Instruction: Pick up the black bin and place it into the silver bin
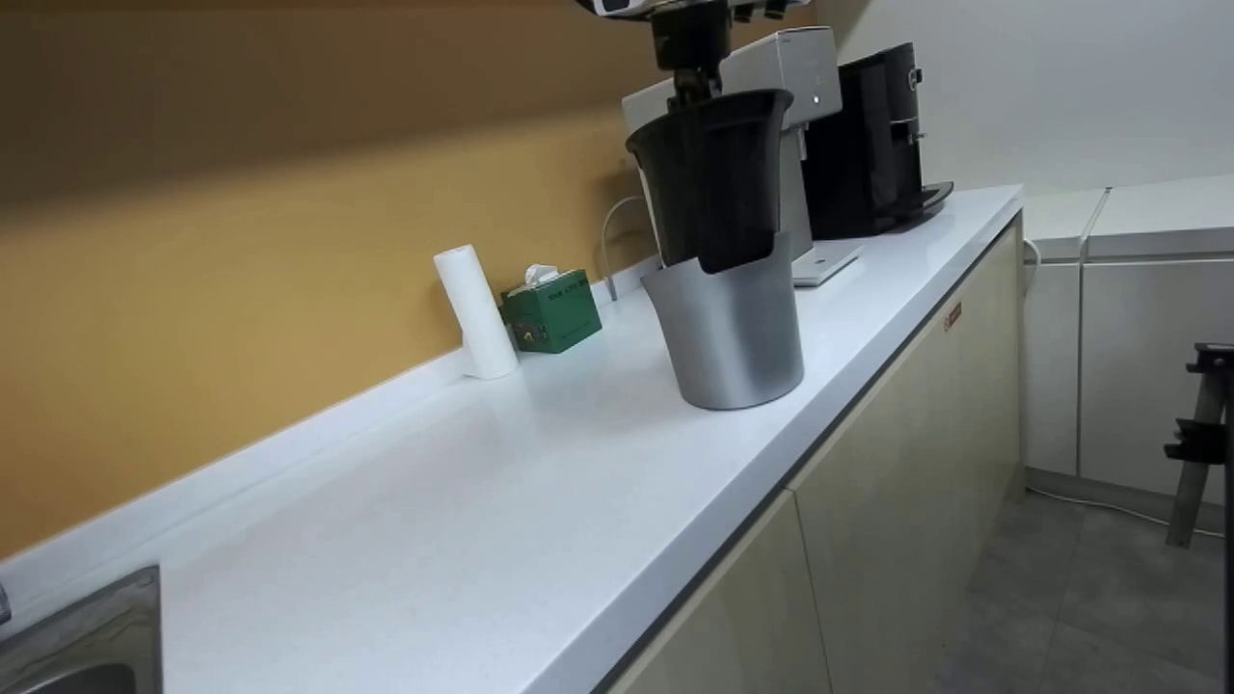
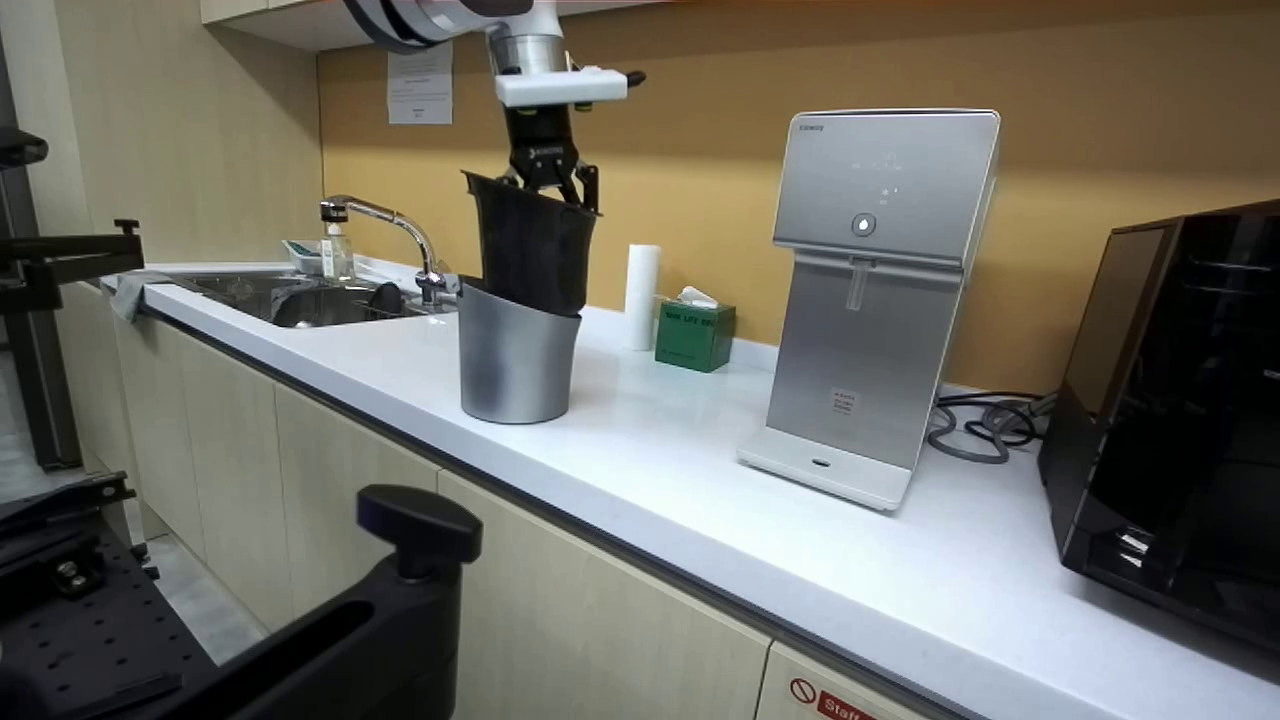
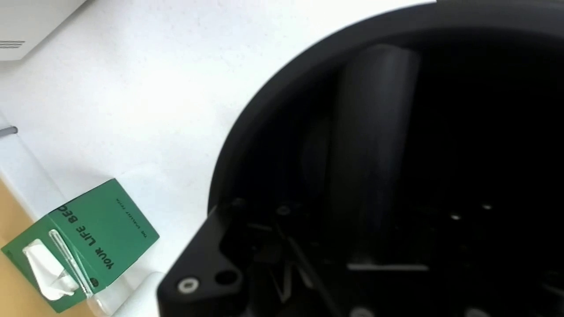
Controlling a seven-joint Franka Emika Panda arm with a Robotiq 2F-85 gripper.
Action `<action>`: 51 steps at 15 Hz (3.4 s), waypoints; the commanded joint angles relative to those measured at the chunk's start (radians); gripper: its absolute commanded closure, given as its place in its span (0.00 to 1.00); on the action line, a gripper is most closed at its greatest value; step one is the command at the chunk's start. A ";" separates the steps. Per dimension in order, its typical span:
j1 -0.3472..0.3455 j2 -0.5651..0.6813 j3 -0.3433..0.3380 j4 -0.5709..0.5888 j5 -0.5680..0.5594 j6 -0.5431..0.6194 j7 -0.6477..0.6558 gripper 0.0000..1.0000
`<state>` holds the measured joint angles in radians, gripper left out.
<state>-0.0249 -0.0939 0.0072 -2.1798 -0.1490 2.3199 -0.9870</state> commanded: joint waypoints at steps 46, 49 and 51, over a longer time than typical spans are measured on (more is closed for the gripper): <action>0.045 0.131 0.029 0.177 0.008 -0.194 0.547 0.00; 0.048 0.109 0.030 0.216 -0.005 -0.227 0.517 0.00; 0.050 0.096 0.030 0.233 -0.025 -0.251 0.496 0.00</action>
<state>0.0203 0.0214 0.0367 -1.9865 -0.1549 2.1236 -0.4753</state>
